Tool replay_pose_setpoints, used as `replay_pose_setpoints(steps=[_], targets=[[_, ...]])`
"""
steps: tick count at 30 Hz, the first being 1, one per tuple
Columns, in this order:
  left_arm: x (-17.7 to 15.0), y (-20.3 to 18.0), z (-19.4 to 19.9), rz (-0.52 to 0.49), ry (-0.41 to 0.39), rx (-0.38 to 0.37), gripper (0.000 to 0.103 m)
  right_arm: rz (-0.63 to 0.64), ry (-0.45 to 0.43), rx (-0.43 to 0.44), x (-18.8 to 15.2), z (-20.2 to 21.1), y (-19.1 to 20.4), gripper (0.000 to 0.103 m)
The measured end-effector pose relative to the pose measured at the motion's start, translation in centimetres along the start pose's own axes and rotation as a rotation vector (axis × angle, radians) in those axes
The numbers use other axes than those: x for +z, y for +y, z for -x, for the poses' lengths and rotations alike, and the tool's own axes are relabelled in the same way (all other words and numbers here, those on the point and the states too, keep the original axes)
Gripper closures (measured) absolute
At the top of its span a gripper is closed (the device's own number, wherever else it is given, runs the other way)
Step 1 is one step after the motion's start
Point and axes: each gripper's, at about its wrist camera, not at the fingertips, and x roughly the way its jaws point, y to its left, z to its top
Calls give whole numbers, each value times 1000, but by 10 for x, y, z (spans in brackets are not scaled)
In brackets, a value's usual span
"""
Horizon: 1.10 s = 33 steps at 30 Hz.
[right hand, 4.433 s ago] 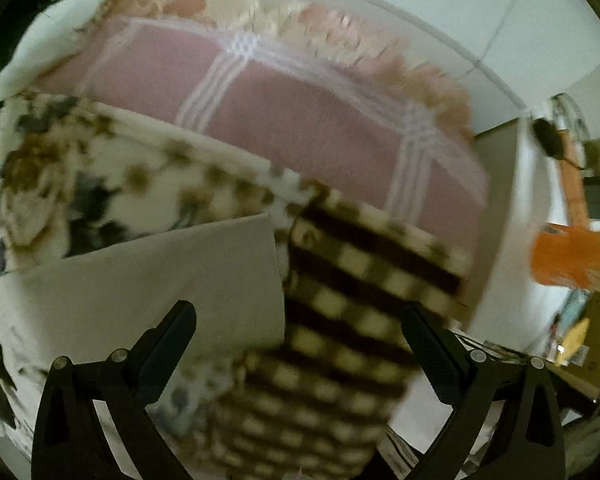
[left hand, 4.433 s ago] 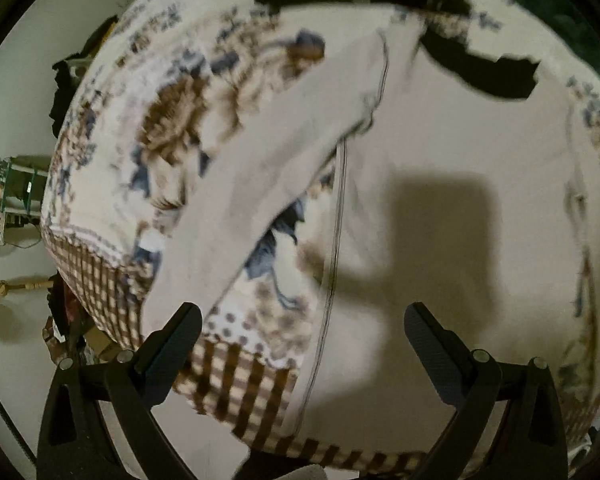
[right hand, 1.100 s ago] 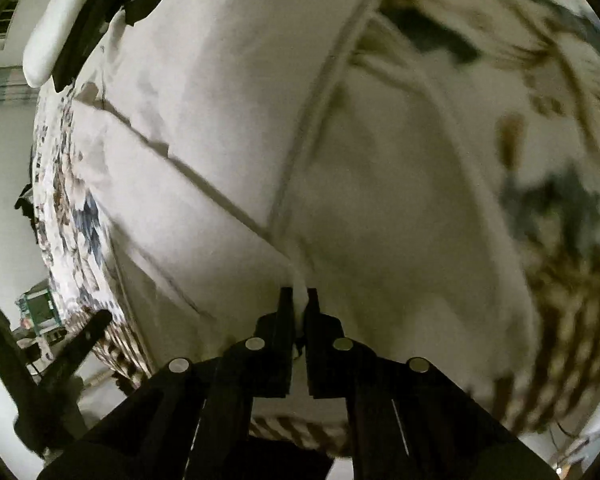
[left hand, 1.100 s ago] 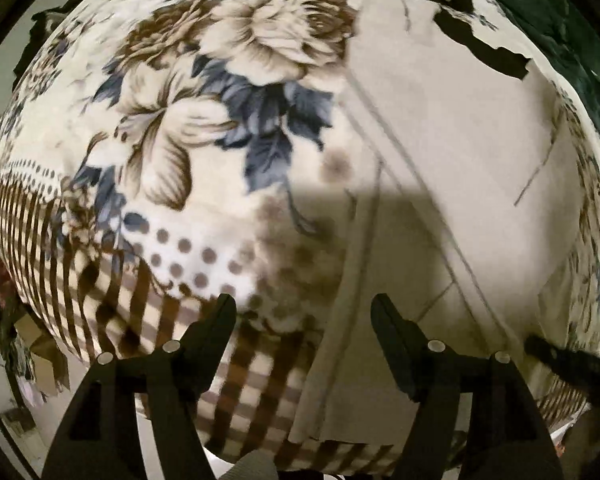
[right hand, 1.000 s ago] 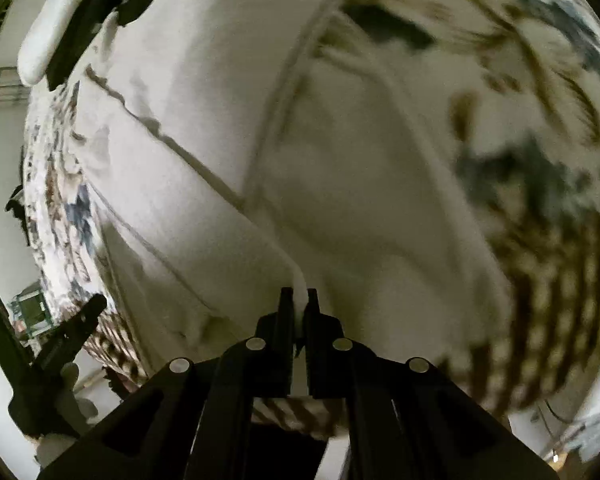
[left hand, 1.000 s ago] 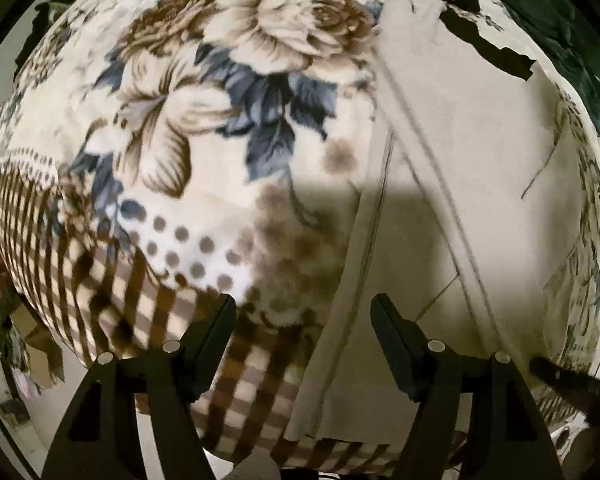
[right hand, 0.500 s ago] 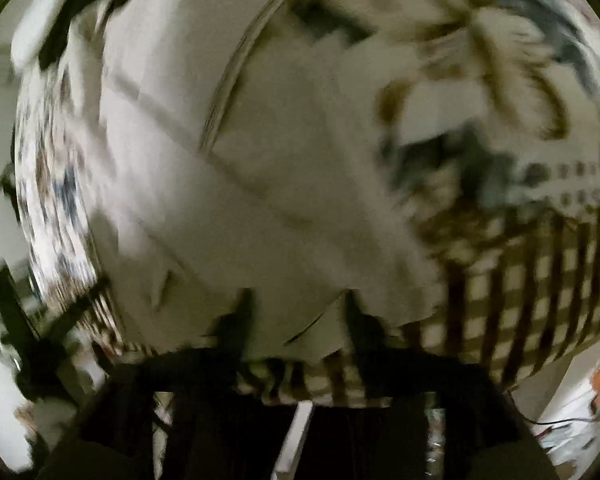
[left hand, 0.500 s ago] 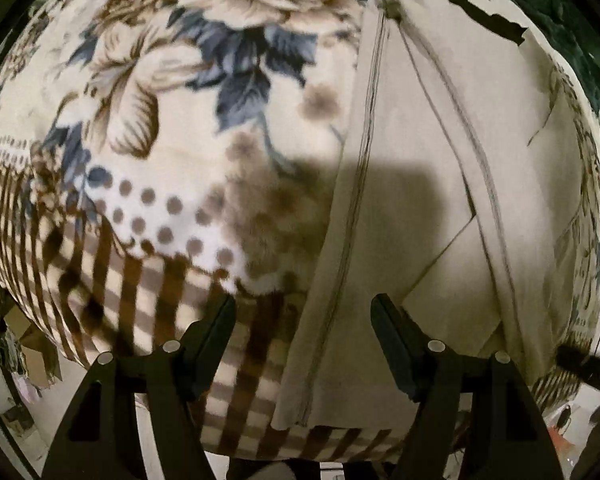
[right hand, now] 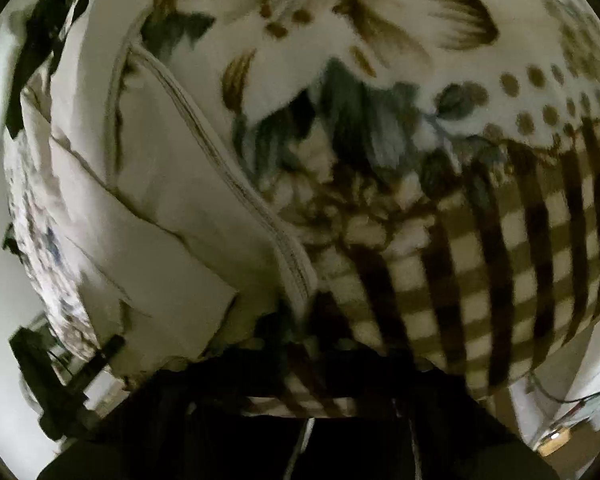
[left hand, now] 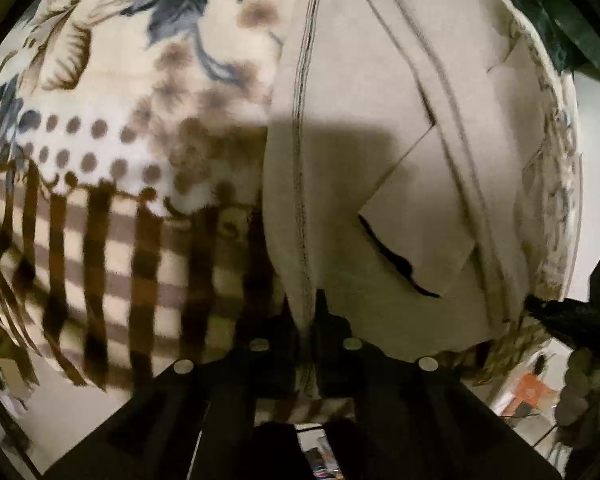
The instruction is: Fold small clothes
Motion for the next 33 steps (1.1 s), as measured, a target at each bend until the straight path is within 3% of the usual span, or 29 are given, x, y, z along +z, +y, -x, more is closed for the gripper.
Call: replay_pose_setpoints(steps=[6, 9, 13, 18, 20, 21, 22, 23, 24, 25, 28, 33], targets=[[12, 16, 28, 182, -13, -142, 99, -28, -57, 75, -1, 47, 9, 98], [33, 17, 47, 239, -50, -209, 100, -3, -79, 115, 13, 70, 31, 98], [95, 7, 63, 286, -119, -301, 100, 34, -120, 166, 52, 94, 65, 98], [199, 14, 55, 329, -174, -398, 96, 76, -228, 186, 141, 111, 102, 98], [224, 27, 55, 373, -171, -461, 96, 29, -218, 244, 168, 111, 102, 93], [227, 32, 58, 390, -183, -481, 95, 10, -223, 277, 175, 116, 99, 84], [224, 37, 64, 391, -211, -483, 89, 5, -238, 293, 177, 120, 98, 64], [222, 41, 71, 384, -243, -473, 76, 10, -260, 291, 177, 126, 94, 54], [216, 46, 77, 371, -273, -446, 65, 26, -285, 269, 176, 132, 92, 46], [213, 50, 80, 366, -289, -418, 45, 44, -301, 238, 173, 135, 90, 46], [197, 58, 79, 336, -302, -346, 43, 121, -296, 139, 164, 122, 98, 46], [196, 31, 56, 166, -258, -191, 43, 232, -255, 27, 173, 93, 117, 46]])
